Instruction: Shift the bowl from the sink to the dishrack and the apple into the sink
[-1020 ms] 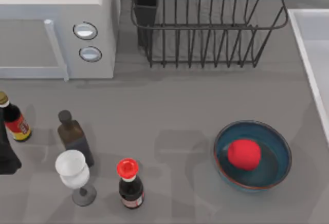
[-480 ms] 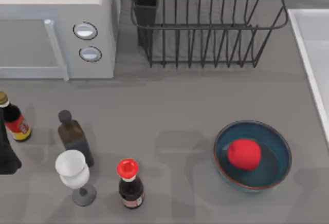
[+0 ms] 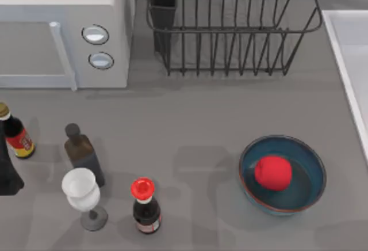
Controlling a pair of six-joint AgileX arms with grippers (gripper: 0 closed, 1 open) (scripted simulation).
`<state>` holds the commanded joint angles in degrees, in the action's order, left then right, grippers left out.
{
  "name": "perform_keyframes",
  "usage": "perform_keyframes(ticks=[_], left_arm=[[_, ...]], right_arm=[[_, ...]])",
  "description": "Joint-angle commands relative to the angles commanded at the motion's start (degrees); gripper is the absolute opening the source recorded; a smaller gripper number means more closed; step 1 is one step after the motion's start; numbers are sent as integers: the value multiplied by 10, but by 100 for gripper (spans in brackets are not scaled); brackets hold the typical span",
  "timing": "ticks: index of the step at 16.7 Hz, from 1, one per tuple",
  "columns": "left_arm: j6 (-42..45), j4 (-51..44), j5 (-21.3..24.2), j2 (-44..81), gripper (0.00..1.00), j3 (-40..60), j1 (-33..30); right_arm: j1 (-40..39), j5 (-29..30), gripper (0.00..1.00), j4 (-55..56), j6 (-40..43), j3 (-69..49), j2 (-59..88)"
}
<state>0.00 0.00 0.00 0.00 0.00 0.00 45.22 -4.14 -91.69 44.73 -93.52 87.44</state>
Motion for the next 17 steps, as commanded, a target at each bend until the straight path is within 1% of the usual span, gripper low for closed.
perform_keyframes(ticks=[3,5,7,11,17], left_arm=[[0,0,0,0,100,0,0],[0,0,0,0,100,0,0],[0,0,0,0,100,0,0],[0,0,0,0,100,0,0],[0,0,0,0,100,0,0]], right_arm=[[-18,11,0,17,-8,1,4],[-59,36,0,55,-28,2,11],[-119,71,0,111,-56,6,20],[-284,161,0,266,-132,13,38],[-571,317,0,566,-273,11,64]])
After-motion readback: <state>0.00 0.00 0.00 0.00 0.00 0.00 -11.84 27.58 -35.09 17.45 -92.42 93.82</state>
